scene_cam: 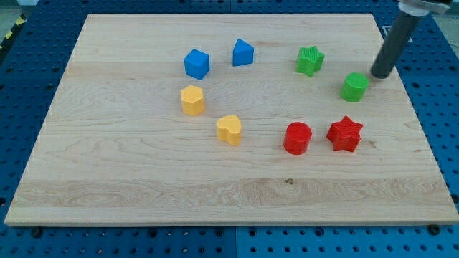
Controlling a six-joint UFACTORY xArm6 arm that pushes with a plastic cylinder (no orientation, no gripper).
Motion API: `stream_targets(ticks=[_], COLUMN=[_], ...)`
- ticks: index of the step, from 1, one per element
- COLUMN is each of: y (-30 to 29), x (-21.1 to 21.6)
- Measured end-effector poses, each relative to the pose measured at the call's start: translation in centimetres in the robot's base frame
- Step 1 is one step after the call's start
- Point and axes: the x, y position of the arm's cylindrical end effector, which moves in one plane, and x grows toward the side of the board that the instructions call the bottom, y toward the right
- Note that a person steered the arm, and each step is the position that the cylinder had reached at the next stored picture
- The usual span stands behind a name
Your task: Push the green star slightly towards the left of the board
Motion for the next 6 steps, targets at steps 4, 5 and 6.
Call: stream_targets(ticks=[4,5,6], y=[-4.6,-4.8,-6.3], x=[-2.3,-2.3,-2.2])
